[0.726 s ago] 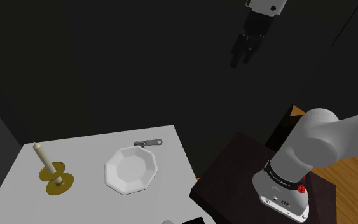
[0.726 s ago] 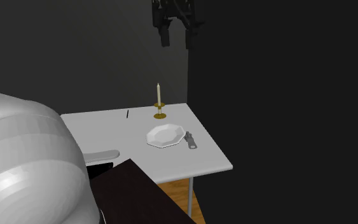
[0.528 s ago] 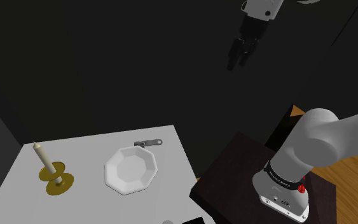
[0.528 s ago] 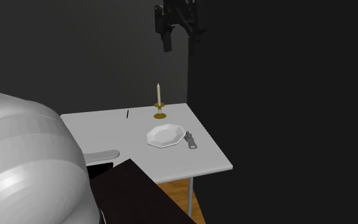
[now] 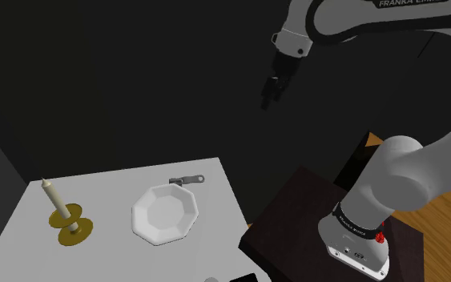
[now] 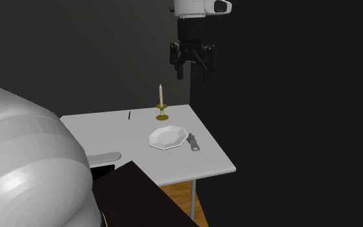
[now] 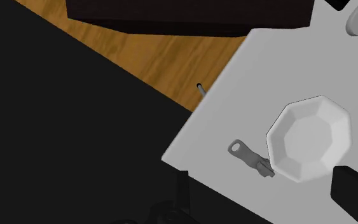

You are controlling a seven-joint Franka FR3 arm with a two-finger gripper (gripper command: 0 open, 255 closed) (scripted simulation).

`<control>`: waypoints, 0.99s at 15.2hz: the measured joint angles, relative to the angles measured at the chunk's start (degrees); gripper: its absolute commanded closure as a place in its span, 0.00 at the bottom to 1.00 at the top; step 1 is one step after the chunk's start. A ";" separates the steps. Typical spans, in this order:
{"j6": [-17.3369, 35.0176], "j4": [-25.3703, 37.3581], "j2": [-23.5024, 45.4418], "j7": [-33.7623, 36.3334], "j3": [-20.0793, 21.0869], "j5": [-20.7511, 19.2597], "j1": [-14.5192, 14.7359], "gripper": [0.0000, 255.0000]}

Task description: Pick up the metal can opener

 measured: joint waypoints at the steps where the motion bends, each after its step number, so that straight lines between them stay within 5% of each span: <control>1: 2.07 -0.84 1.25 -0.96 -0.16 0.08 0.33 0.00; 15: 27.76 1.68 29.58 -13.97 -0.30 3.35 5.57 0.00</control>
